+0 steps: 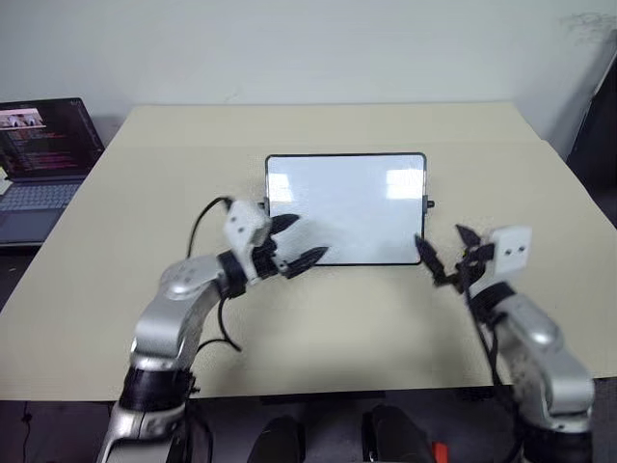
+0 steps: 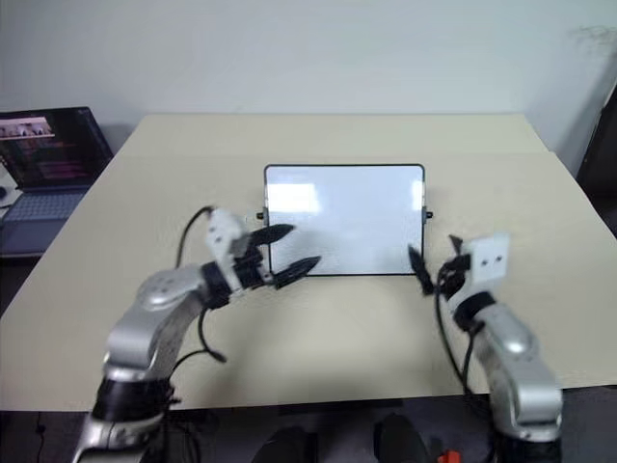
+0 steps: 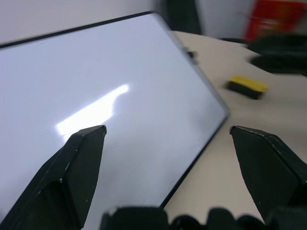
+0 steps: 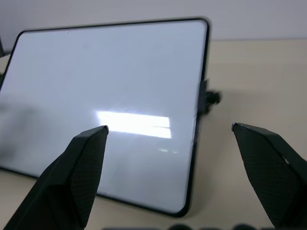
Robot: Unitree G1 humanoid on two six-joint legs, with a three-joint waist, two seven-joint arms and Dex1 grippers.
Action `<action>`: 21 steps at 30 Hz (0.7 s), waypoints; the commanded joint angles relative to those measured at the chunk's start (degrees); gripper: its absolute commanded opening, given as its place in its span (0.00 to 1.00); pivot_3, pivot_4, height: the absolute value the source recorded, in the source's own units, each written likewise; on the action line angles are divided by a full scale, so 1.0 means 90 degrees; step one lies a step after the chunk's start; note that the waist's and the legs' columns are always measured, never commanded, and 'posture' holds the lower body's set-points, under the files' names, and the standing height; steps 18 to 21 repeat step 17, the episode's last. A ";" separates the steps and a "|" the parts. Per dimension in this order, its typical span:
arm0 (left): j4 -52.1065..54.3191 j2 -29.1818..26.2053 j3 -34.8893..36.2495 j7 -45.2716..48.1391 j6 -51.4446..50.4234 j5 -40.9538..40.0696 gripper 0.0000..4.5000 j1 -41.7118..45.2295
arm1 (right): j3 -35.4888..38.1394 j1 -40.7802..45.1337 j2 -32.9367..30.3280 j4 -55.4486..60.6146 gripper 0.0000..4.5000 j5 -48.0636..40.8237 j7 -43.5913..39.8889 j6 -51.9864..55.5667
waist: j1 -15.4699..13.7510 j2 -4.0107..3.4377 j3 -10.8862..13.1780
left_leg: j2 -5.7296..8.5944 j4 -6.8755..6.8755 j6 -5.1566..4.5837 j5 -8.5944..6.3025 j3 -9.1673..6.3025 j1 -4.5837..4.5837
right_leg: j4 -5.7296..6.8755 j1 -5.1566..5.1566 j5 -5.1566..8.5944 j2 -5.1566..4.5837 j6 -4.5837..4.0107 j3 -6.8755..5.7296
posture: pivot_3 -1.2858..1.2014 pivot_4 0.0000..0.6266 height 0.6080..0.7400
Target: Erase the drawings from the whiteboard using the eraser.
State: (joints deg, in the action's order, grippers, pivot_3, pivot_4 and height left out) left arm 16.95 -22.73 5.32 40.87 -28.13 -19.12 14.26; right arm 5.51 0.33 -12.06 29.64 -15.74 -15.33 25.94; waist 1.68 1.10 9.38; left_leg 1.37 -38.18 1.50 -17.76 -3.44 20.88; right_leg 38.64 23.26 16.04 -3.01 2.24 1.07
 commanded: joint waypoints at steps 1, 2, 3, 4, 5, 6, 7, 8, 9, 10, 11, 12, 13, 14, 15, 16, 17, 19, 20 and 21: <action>0.0781 0.0162 0.0514 -0.0817 0.0091 0.0013 1.00 -0.0577 | -0.0313 -0.0361 0.0191 -0.0013 0.99 0.0435 0.0074 -0.1174 | -0.0018 0.0002 -0.0001 | 0.0005 -0.0002 0.0000 0.0000 0.0000 0.0000 | 0.0002 0.0000 0.0000 -0.0004 0.0000 0.0000 | 0.52 0.24 1.00; 0.0830 0.0231 0.0528 -0.1018 0.0086 0.0050 1.00 -0.0657 | -0.0277 -0.0414 0.0207 -0.0122 0.99 0.0380 0.0012 -0.1287 | -0.0040 0.0004 -0.0002 | 0.0006 -0.0008 0.0000 0.0000 0.0000 -0.0002 | 0.0005 -0.0006 -0.0001 -0.0006 0.0001 -0.0002 | 0.52 0.24 1.00; 0.0829 0.0295 0.0546 -0.1279 0.0208 0.0225 1.00 -0.0801 | -0.0240 -0.0451 0.0211 -0.0347 0.99 0.0369 -0.0057 -0.1461 | -0.0068 0.0005 -0.0002 | 0.0008 -0.0014 -0.0001 0.0000 -0.0005 -0.0004 | 0.0006 -0.0011 -0.0001 -0.0005 0.0002 -0.0007 | 0.52 0.24 1.00; 0.0807 0.0327 0.0590 -0.1501 0.0355 0.0404 1.00 -0.0963 | -0.0265 -0.0480 0.0184 -0.0573 0.99 0.0455 -0.0106 -0.1691 | -0.0080 0.0007 -0.0004 | 0.0011 -0.0023 -0.0001 -0.0001 -0.0012 -0.0004 | 0.0011 -0.0015 -0.0003 -0.0005 0.0003 -0.0011 | 0.52 0.24 1.00; 0.0801 0.0375 0.0617 -0.1688 0.0457 0.0521 1.00 -0.1071 | -0.0265 -0.0489 0.0145 -0.0764 0.99 0.0491 -0.0176 -0.1888 | -0.0082 0.0008 -0.0005 | 0.0011 -0.0028 -0.0002 -0.0001 -0.0014 -0.0005 | 0.0013 -0.0020 -0.0006 -0.0004 0.0005 -0.0012 | 0.52 0.24 1.00; 0.0820 0.0434 0.0657 -0.1863 0.0515 0.0580 1.00 -0.1132 | -0.0218 -0.0485 0.0084 -0.0920 0.99 0.0530 -0.0220 -0.2046 | -0.0081 0.0008 -0.0005 | 0.0014 -0.0029 -0.0003 -0.0001 -0.0014 -0.0013 | 0.0018 -0.0026 -0.0006 -0.0003 0.0005 -0.0011 | 0.52 0.24 1.00; 0.0839 0.0463 0.0660 -0.1988 0.0552 0.0613 1.00 -0.1144 | -0.0148 -0.0472 0.0027 -0.1008 0.99 0.0504 -0.0272 -0.2146 | -0.0081 0.0008 -0.0005 | 0.0014 -0.0029 -0.0003 -0.0001 -0.0012 -0.0016 | 0.0023 -0.0026 -0.0006 -0.0002 0.0005 -0.0011 | 0.52 0.24 1.00; 0.0829 0.0487 0.0641 -0.2096 0.0586 0.0656 1.00 -0.1127 | -0.0067 -0.0470 -0.0040 -0.1048 0.99 0.0423 -0.0350 -0.2185 | -0.0082 0.0009 -0.0004 | 0.0014 -0.0030 -0.0003 -0.0001 -0.0012 -0.0016 | 0.0026 -0.0026 -0.0006 -0.0001 0.0004 -0.0011 | 0.52 0.24 1.00; 0.0800 0.0497 0.0621 -0.2185 0.0619 0.0710 1.00 -0.1111 | -0.0013 -0.0485 -0.0101 -0.1070 0.99 0.0406 -0.0383 -0.2219 | -0.0082 0.0009 -0.0005 | 0.0014 -0.0031 -0.0003 -0.0001 -0.0015 -0.0015 | 0.0027 -0.0025 -0.0007 0.0001 0.0004 -0.0013 | 0.52 0.24 1.00; 0.0731 0.0503 0.0658 -0.2285 0.0695 0.0762 1.00 -0.1120 | -0.0045 -0.0574 -0.0130 -0.1011 0.99 0.0436 -0.0376 -0.2206 | -0.0081 0.0008 -0.0005 | 0.0014 -0.0031 -0.0003 -0.0001 -0.0017 -0.0014 | 0.0028 -0.0024 -0.0007 0.0001 0.0004 -0.0014 | 0.52 0.24 1.00; 0.0682 0.0557 0.0648 -0.2430 0.0716 0.0811 1.00 -0.1096 | -0.0055 -0.0647 -0.0193 -0.0975 0.99 0.0438 -0.0422 -0.2201 | -0.0080 0.0008 -0.0005 | 0.0014 -0.0030 -0.0003 -0.0001 -0.0016 -0.0014 | 0.0030 -0.0024 -0.0006 0.0002 0.0004 -0.0013 | 0.52 0.24 1.00; 0.0642 0.0611 0.0622 -0.2552 0.0740 0.0850 1.00 -0.1092 | -0.0079 -0.0735 -0.0238 -0.0941 0.99 0.0462 -0.0463 -0.2211 | -0.0080 0.0009 -0.0005 | 0.0012 -0.0030 -0.0003 -0.0001 -0.0017 -0.0014 | 0.0030 -0.0024 -0.0006 0.0002 0.0003 -0.0013 | 0.52 0.24 1.00; 0.0630 0.0652 0.0545 -0.2605 0.0812 0.0906 1.00 -0.1153 | -0.0115 -0.0861 -0.0243 -0.0869 0.99 0.0461 -0.0464 -0.2167 | -0.0080 0.0009 -0.0005 | 0.0011 -0.0030 -0.0003 -0.0001 -0.0016 -0.0014 | 0.0028 -0.0024 -0.0006 0.0002 0.0003 -0.0013 | 0.52 0.24 1.00; 0.0649 0.0679 0.0466 -0.2630 0.0848 0.0942 1.00 -0.1227 | -0.0149 -0.0963 -0.0242 -0.0795 0.99 0.0444 -0.0462 -0.2114 | -0.0079 0.0009 -0.0005 | 0.0010 -0.0029 -0.0003 -0.0001 -0.0016 -0.0013 | 0.0026 -0.0023 -0.0005 0.0002 0.0003 -0.0012 | 0.52 0.24 1.00; 0.0710 0.0719 0.0406 -0.2671 0.0828 0.0957 1.00 -0.1313 | -0.0212 -0.1048 -0.0265 -0.0683 0.99 0.0437 -0.0477 -0.2009 | -0.0079 0.0009 -0.0005 | 0.0010 -0.0029 -0.0003 -0.0001 -0.0015 -0.0010 | 0.0024 -0.0021 -0.0005 0.0002 0.0003 -0.0012 | 0.52 0.24 1.00; 0.0763 0.0752 0.0359 -0.2707 0.0820 0.0969 1.00 -0.1372 | -0.0272 -0.1089 -0.0305 -0.0592 0.99 0.0423 -0.0510 -0.1889 | -0.0079 0.0008 -0.0006 | 0.0010 -0.0028 -0.0002 -0.0001 -0.0013 -0.0009 | 0.0023 -0.0020 -0.0005 0.0002 0.0003 -0.0009 | 0.52 0.24 1.00; 0.0785 0.0776 0.0318 -0.2728 0.0832 0.0971 1.00 -0.1400 | -0.0322 -0.1087 -0.0356 -0.0542 0.99 0.0397 -0.0570 -0.1781 | -0.0079 0.0008 -0.0006 | 0.0010 -0.0029 -0.0002 -0.0001 -0.0009 -0.0009 | 0.0022 -0.0020 -0.0005 0.0001 0.0004 -0.0008 | 0.52 0.24 1.00; 0.0785 0.0776 0.0318 -0.2728 0.0832 0.0971 1.00 -0.1400 | -0.0322 -0.1087 -0.0356 -0.0542 0.99 0.0397 -0.0570 -0.1781 | -0.0079 0.0008 -0.0006 | 0.0010 -0.0029 -0.0002 -0.0001 -0.0009 -0.0009 | 0.0022 -0.0020 -0.0005 0.0001 0.0004 -0.0008 | 0.52 0.24 1.00; 0.0785 0.0776 0.0318 -0.2728 0.0832 0.0971 1.00 -0.1400 | -0.0322 -0.1087 -0.0356 -0.0542 0.99 0.0397 -0.0570 -0.1781 | -0.0079 0.0008 -0.0006 | 0.0010 -0.0029 -0.0002 -0.0001 -0.0009 -0.0009 | 0.0022 -0.0020 -0.0005 0.0001 0.0004 -0.0008 | 0.52 0.24 1.00; 0.0785 0.0776 0.0318 -0.2728 0.0832 0.0971 1.00 -0.1400 | -0.0322 -0.1087 -0.0356 -0.0542 0.99 0.0397 -0.0570 -0.1781 | -0.0079 0.0008 -0.0006 | 0.0010 -0.0029 -0.0002 -0.0001 -0.0009 -0.0009 | 0.0022 -0.0020 -0.0005 0.0001 0.0004 -0.0008 | 0.52 0.24 1.00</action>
